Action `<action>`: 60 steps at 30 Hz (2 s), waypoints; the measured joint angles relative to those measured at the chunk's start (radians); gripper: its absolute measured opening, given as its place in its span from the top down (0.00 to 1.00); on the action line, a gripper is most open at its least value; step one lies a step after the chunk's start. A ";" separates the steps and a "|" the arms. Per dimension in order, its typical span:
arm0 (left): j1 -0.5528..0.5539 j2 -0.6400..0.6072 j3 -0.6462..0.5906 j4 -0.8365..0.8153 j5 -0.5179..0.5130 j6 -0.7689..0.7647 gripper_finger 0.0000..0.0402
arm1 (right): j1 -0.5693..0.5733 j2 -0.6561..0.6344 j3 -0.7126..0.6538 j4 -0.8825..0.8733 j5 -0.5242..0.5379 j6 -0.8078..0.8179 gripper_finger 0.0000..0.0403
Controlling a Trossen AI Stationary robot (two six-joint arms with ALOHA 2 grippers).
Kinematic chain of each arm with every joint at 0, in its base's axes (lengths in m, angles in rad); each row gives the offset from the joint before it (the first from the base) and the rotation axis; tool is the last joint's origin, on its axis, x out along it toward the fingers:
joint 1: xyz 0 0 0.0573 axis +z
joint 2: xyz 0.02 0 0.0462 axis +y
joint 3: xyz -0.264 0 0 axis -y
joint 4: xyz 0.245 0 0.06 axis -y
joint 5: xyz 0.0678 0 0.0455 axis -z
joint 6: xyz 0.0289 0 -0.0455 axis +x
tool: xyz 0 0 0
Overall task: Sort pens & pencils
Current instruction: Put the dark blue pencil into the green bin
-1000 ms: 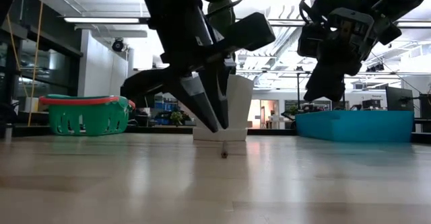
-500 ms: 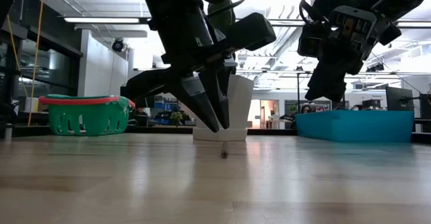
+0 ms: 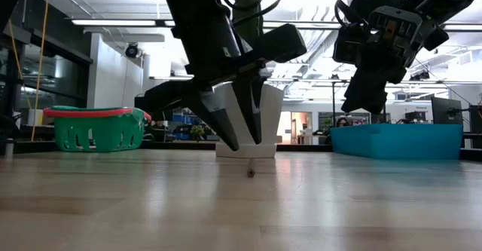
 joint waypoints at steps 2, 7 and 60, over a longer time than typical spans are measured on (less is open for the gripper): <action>0.005 0.000 0.000 0.001 0.000 0.000 0.72 | 0.000 0.000 0.000 0.000 0.000 0.000 0.69; 0.002 0.000 0.000 0.006 0.004 0.009 0.76 | 0.000 0.000 0.000 0.000 0.000 0.000 0.69; -0.004 0.121 0.229 -0.208 0.134 -0.002 0.78 | 0.000 -0.003 -0.001 -0.098 -0.140 -0.064 0.69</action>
